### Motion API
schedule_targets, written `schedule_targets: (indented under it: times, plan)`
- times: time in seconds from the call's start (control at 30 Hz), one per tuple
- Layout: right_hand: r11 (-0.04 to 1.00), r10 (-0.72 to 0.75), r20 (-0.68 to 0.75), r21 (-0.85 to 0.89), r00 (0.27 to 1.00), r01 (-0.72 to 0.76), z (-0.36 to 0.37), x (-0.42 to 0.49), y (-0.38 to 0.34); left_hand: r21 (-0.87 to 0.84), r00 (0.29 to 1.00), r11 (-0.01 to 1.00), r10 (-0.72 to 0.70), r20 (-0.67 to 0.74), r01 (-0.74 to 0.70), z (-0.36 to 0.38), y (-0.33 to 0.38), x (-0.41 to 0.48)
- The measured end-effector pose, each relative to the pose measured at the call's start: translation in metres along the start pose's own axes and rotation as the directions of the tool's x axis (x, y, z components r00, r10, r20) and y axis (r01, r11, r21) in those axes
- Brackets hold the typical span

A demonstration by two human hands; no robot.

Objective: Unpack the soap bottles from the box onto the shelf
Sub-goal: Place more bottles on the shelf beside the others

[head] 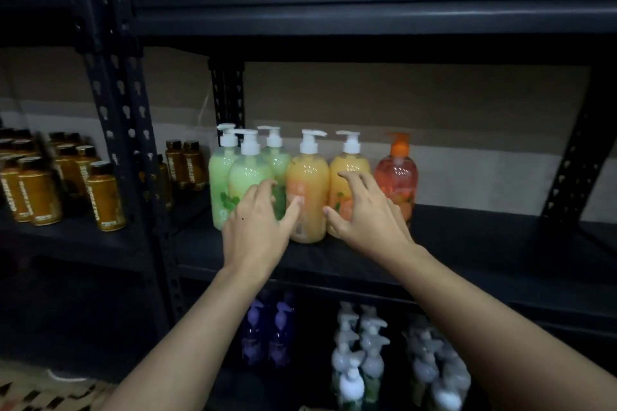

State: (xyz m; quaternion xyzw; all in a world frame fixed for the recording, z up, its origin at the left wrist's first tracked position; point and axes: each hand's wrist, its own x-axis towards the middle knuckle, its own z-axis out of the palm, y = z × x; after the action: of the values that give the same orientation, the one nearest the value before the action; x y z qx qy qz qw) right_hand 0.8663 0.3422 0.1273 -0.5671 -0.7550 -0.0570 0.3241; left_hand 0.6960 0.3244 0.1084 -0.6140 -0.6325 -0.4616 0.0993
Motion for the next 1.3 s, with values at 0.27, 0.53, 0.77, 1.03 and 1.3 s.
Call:
schedule_targets:
  times: [0.27, 0.53, 0.77, 1.03, 1.3]
  plan:
    - [0.990, 0.143, 0.017, -0.016, 0.990, -0.143, 0.005, -0.128, 0.038, -0.072, 0.923, 0.997, 0.016, 0.385, 0.013, 0.035, 0.019, -0.118]
    - [0.884, 0.461, 0.439, -0.151, 0.771, -0.443, 0.105, -0.292, 0.123, 0.047, 0.340, 0.987, -0.097, 0.935, 0.152, 0.135, -0.022, -0.292]
    - [0.648, 0.580, 0.720, -0.126, 0.380, -0.751, 0.183, -0.357, 0.151, 0.431, -0.066, 0.848, -0.433, 0.899, 0.310, 0.195, -0.104, -0.393]
    - [0.423, 0.551, 0.833, -0.228, 0.049, -0.877, 0.278, -0.392, 0.146, 0.638, -0.070, 0.685, -0.661, 0.748, 0.351, 0.213, -0.127, -0.432]
    - [0.258, 0.589, 0.805, -0.274, -0.075, -0.926, 0.316, -0.430, 0.147, 0.663, -0.023, 0.692, -0.686, 0.727, 0.285, 0.238, -0.142, -0.433]
